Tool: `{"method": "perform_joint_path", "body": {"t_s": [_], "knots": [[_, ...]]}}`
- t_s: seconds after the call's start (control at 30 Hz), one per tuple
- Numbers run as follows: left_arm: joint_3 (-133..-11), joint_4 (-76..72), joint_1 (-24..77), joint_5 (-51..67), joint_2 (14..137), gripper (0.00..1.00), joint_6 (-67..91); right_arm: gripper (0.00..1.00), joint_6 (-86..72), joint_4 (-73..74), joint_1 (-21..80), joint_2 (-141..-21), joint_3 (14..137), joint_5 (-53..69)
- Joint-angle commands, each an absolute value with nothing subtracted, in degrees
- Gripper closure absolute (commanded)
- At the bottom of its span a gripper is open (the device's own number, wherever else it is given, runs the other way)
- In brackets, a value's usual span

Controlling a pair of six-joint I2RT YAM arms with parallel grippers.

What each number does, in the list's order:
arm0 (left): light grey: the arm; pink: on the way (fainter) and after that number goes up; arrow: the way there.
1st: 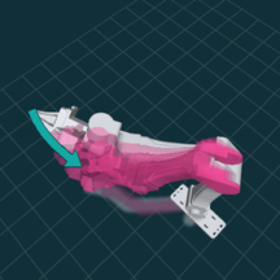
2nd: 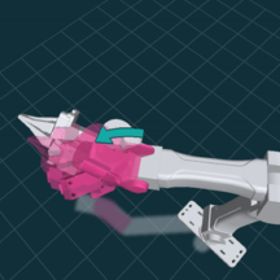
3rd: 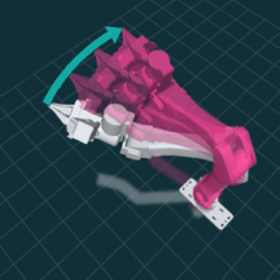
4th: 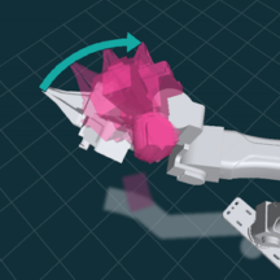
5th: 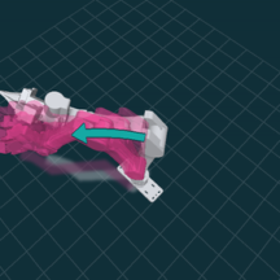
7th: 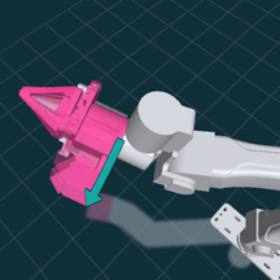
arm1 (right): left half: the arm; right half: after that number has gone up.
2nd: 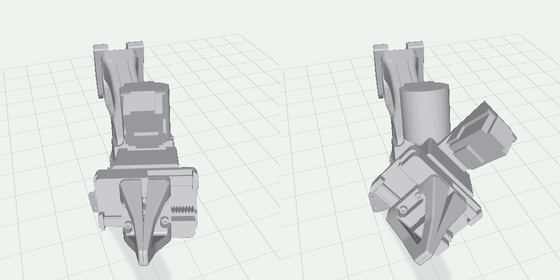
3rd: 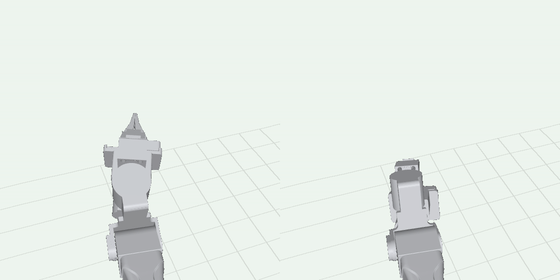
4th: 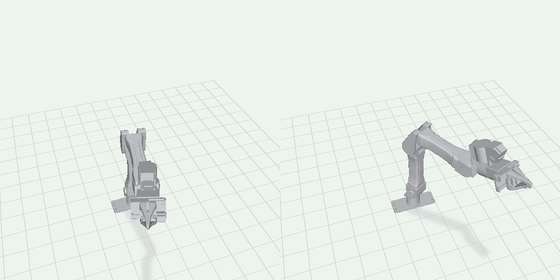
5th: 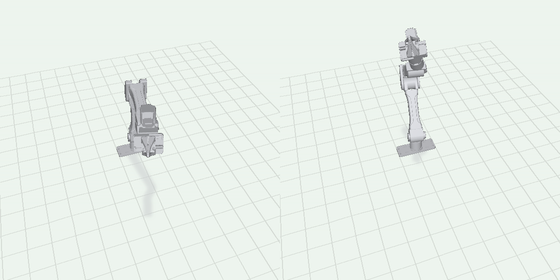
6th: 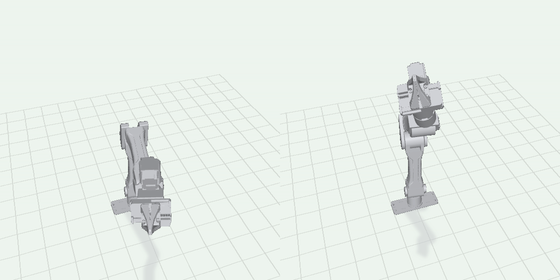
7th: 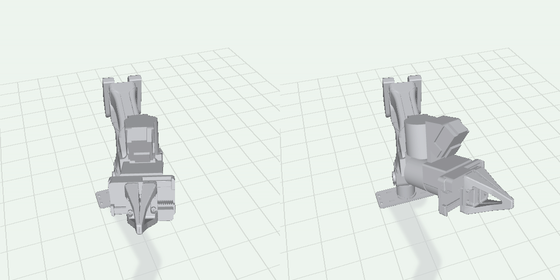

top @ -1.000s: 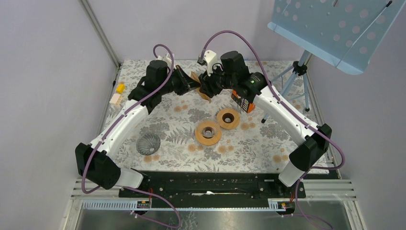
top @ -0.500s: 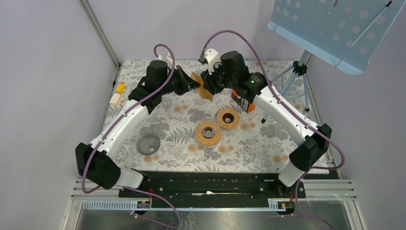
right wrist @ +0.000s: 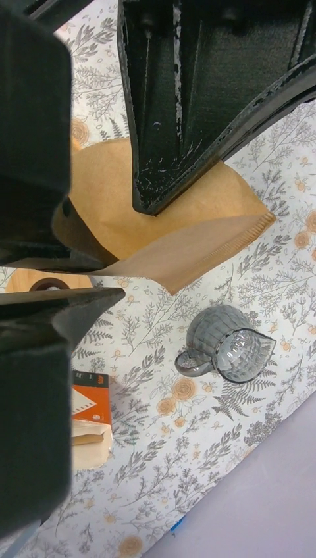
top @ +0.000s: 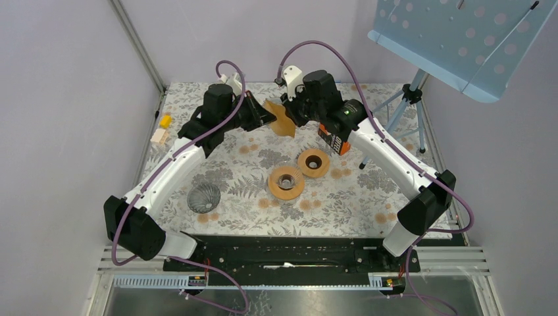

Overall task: Place the coffee filter in the dripper
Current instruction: Place the coffee filter in the coffee dripper.

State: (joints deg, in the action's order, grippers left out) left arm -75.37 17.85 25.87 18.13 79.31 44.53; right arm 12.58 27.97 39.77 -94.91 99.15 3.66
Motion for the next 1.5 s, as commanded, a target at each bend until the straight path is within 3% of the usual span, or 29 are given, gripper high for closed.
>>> {"method": "perform_joint_path", "body": {"t_s": [0.0,0.23,1.13,1.3,1.47], "knots": [[-76.3,15.1,26.2,14.8,78.4,1.0,42.5,0.86,12.3,26.2,40.7,-95.6,101.3,1.4],[-78.3,18.4,27.5,10.1,79.3,1.0,39.7,1.0,15.2,26.0,43.4,-95.8,101.3,-5.7],[-77.9,21.8,28.5,0.2,79.6,0.99,35.4,1.0,18.0,23.9,43.8,-93.3,98.2,-12.4],[-77.3,20.9,28.4,1.3,79.0,0.87,34.7,1.0,18.9,23.5,43.7,-92.5,97.4,-12.5],[-75.2,17.9,26.4,9.7,76.9,0.52,31.4,1.0,19.5,23.3,43.3,-90.3,94.7,-9.8]]}}
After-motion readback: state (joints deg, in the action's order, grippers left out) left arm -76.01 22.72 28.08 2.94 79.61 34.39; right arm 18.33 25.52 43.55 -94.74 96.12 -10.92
